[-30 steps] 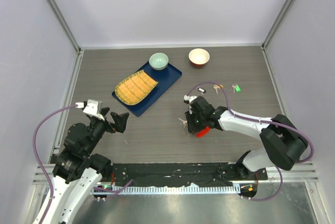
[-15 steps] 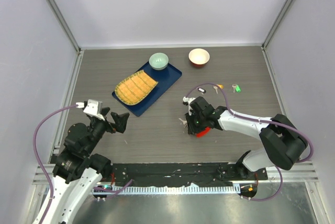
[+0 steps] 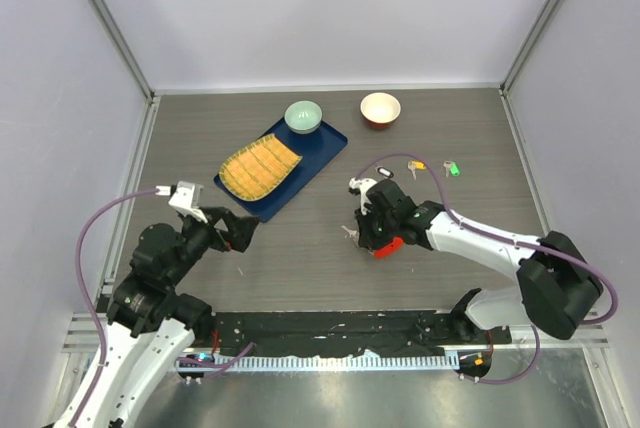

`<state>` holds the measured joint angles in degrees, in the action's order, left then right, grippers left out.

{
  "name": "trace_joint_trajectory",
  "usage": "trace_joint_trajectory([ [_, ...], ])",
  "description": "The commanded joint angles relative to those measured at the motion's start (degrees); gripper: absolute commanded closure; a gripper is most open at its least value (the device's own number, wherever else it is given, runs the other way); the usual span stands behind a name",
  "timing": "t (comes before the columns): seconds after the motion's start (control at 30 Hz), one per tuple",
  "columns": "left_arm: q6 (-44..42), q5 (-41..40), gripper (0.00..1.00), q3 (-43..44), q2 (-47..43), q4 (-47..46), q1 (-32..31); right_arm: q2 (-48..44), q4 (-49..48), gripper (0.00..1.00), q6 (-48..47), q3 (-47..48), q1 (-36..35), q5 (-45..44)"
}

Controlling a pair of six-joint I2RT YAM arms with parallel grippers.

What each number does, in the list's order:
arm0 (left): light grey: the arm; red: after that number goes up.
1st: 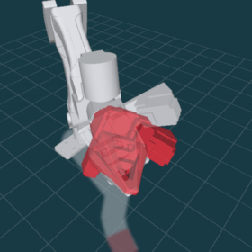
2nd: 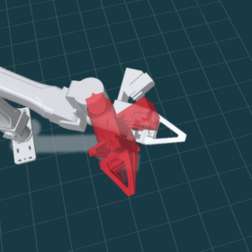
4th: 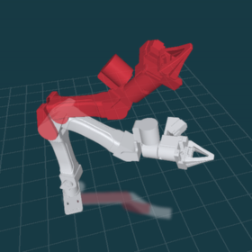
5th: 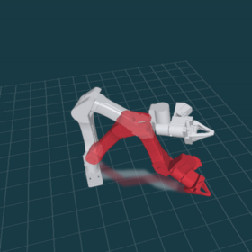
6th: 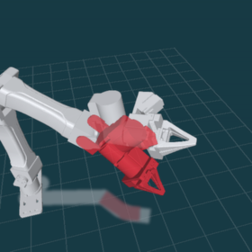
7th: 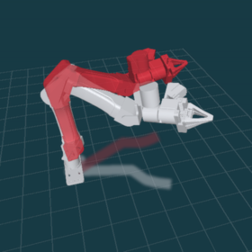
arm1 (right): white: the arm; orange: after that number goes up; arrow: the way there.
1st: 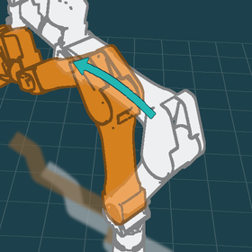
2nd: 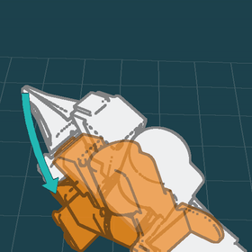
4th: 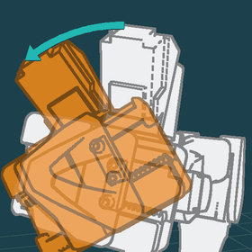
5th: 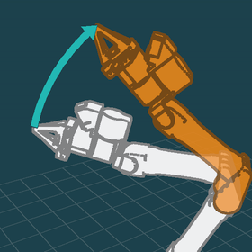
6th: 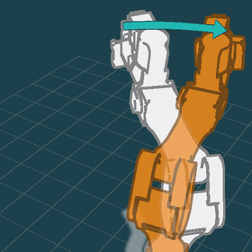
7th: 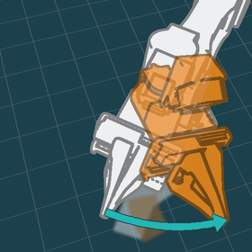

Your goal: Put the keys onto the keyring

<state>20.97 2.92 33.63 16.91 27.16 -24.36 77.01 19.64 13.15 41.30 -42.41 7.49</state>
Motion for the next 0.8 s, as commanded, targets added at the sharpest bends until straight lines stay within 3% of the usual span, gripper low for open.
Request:
trace_joint_trajectory([
  [0.0,10.2,10.7,0.0,-0.6,4.8,-9.1,0.2,-5.1,-0.2,0.98,-4.0,3.8,-2.1,-1.1],
  [0.23,20.2,19.1,0.0,-7.1,14.9,-24.2,-1.2,-10.8,-2.1,0.99,-10.5,5.0,-7.9,0.1],
  [0.33,20.3,16.8,0.0,-11.4,14.6,-33.3,-5.2,-13.5,-3.9,0.99,-12.9,3.7,-9.8,0.9],
  [0.5,14.9,14.1,0.05,-17.6,13.8,-45.2,-10.3,-18.4,-8.6,0.99,-17.4,1.1,-11.6,2.6],
  [0.77,2.3,15.0,0.09,-17.7,20.4,-55.0,-16.9,-22.1,-16.6,0.99,-19.1,-0.1,-11.8,5.6],
])
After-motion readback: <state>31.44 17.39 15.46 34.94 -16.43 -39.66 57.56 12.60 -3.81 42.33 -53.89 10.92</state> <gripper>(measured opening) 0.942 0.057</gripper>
